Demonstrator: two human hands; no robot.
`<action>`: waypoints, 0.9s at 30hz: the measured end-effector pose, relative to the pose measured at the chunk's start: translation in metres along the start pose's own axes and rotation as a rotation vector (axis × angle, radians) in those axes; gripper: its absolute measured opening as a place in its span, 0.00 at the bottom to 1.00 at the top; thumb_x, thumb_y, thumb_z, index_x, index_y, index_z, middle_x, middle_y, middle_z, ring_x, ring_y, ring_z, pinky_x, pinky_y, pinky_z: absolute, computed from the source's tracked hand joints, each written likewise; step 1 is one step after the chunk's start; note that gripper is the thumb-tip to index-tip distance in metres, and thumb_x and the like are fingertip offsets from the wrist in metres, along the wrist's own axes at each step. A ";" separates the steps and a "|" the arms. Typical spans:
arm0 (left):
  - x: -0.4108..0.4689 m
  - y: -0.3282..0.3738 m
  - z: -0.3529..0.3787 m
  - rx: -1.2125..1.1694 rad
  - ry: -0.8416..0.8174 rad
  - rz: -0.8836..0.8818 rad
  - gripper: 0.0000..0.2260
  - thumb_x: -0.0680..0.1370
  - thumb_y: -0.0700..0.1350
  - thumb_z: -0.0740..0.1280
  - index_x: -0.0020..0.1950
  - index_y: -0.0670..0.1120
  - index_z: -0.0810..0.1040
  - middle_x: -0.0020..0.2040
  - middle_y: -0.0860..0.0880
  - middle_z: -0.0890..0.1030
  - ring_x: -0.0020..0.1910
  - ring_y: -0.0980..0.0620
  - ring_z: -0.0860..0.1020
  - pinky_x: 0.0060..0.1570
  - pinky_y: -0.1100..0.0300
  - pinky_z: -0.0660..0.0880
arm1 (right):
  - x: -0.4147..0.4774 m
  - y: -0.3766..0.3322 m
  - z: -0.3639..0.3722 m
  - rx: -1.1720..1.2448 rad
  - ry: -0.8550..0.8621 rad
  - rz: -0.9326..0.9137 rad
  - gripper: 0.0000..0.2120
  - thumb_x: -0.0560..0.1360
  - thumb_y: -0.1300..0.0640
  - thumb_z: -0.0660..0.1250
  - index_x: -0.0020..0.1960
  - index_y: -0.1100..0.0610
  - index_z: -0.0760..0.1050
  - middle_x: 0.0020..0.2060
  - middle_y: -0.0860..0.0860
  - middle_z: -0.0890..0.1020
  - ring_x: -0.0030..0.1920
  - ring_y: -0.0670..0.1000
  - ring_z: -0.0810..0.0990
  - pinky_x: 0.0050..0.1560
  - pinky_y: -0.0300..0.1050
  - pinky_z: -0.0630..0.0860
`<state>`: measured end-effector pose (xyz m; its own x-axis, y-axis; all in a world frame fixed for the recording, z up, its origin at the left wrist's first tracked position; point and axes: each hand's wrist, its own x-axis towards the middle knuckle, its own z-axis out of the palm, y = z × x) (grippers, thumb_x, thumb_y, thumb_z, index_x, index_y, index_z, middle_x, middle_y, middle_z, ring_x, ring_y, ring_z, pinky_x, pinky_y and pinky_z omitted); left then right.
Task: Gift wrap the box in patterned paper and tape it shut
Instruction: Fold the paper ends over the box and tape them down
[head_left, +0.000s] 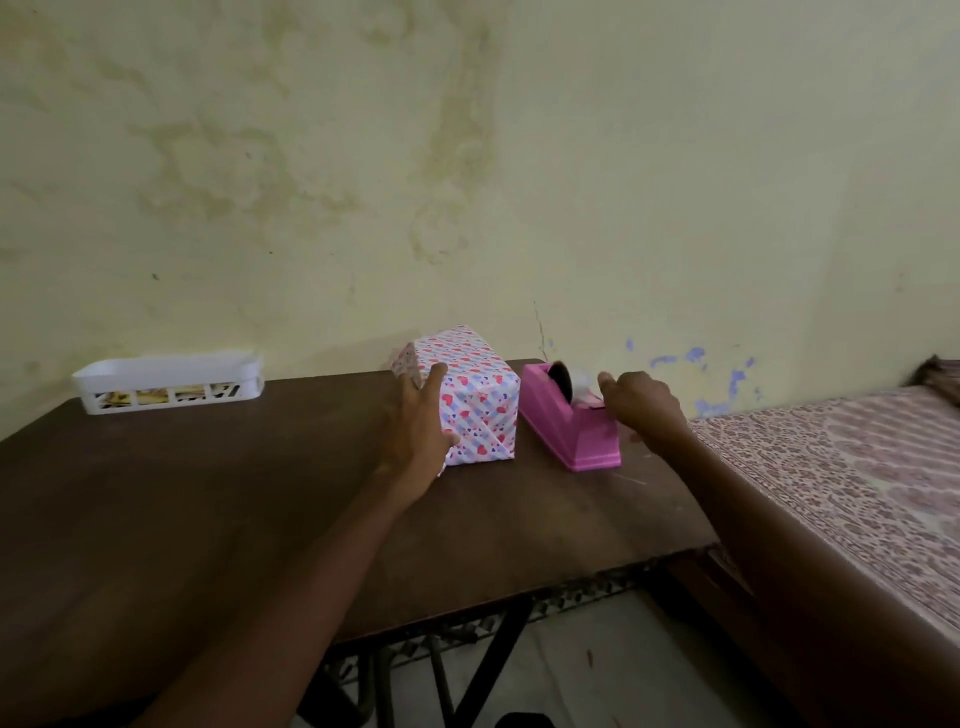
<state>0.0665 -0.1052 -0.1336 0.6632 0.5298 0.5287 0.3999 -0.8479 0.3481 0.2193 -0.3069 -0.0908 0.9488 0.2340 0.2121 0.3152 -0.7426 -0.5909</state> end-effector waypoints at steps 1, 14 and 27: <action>0.001 0.002 0.001 0.020 -0.012 -0.002 0.39 0.74 0.50 0.73 0.77 0.53 0.52 0.76 0.43 0.59 0.71 0.43 0.66 0.64 0.53 0.69 | 0.004 0.001 -0.004 0.127 -0.058 0.045 0.23 0.81 0.44 0.55 0.53 0.63 0.76 0.47 0.59 0.80 0.46 0.59 0.80 0.51 0.56 0.81; 0.006 0.005 -0.002 0.201 -0.093 0.000 0.45 0.74 0.50 0.73 0.78 0.51 0.44 0.74 0.41 0.63 0.70 0.43 0.68 0.63 0.55 0.71 | 0.027 -0.006 -0.020 0.493 -0.531 0.474 0.16 0.75 0.62 0.71 0.61 0.63 0.73 0.47 0.62 0.76 0.47 0.62 0.81 0.38 0.60 0.81; 0.009 0.004 0.002 0.241 -0.083 0.009 0.45 0.74 0.49 0.73 0.78 0.51 0.44 0.73 0.40 0.63 0.69 0.43 0.69 0.62 0.55 0.72 | 0.029 0.024 -0.016 0.930 -0.643 0.415 0.23 0.67 0.65 0.73 0.61 0.62 0.78 0.62 0.64 0.73 0.60 0.67 0.75 0.43 0.68 0.79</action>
<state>0.0757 -0.1036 -0.1292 0.7133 0.5269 0.4621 0.5262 -0.8382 0.1435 0.2542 -0.3281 -0.0868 0.7337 0.5508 -0.3978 -0.3742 -0.1609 -0.9133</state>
